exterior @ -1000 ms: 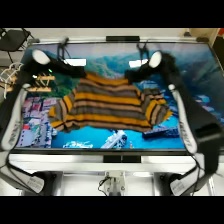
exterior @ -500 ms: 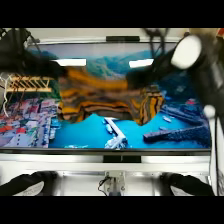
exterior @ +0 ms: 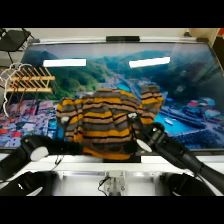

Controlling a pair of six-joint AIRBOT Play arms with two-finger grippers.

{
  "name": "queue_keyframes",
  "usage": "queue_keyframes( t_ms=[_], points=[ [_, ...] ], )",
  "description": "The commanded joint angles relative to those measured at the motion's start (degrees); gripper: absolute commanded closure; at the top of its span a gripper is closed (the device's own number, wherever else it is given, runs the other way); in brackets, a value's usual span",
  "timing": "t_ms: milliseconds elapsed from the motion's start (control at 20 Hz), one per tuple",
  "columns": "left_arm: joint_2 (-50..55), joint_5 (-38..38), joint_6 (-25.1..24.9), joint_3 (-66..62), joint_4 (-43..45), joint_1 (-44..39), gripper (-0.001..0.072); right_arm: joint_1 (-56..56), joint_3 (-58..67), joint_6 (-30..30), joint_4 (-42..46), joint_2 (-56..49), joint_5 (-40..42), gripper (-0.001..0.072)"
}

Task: Fold the shirts.

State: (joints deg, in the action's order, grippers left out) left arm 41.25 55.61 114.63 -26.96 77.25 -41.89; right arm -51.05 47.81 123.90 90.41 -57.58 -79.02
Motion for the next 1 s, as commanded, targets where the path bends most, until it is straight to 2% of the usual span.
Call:
queue_keyframes(
  t_ms=[0, 100, 200, 250, 400, 500, 550, 700, 950],
  points=[
    [-1.44, -9.22, 2.62, 5.55, -0.74, -3.74, 0.0661, -0.26, 2.01, 2.58, -0.44, 1.14, 1.99, 0.0208],
    [-1.40, -11.02, 2.56, 5.55, -0.72, -3.74, 0.0660, 1.18, 5.90, 3.85, -1.66, 1.07, 4.96, 0.0208],
    [-1.40, -11.02, 0.11, 5.55, -0.72, -3.74, 0.0647, 2.01, 5.40, 4.85, -3.78, 0.28, 5.53, 0.0208],
    [-1.40, -11.04, -1.09, 5.55, -0.72, -3.74, 0.0609, 1.92, 4.50, 4.76, -4.98, -0.90, 4.39, 0.0207],
    [-1.42, -10.97, -2.99, 5.53, -0.52, -3.72, 0.0342, 1.95, 2.54, 3.65, -9.03, -6.25, 5.27, 0.0207],
    [-1.46, -10.97, -2.95, 5.29, -0.46, -3.72, 0.0323, 1.95, 2.54, 2.38, -10.99, -10.97, 8.00, 0.0207],
    [-1.46, -10.97, -2.95, 5.03, -0.48, -3.72, 0.0261, 1.95, 2.54, 2.05, -12.52, -12.98, 9.18, 0.0206],
    [-1.46, -10.99, -2.97, 4.72, -0.31, -3.72, 0.0245, 1.95, 2.60, 1.42, -15.19, -16.98, 9.99, 0.0207],
    [-1.44, -11.02, -2.97, 4.72, -0.11, -3.72, 0.0246, 1.95, 2.58, 6.47, -14.82, -17.25, 9.77, 0.0208]
  ],
)
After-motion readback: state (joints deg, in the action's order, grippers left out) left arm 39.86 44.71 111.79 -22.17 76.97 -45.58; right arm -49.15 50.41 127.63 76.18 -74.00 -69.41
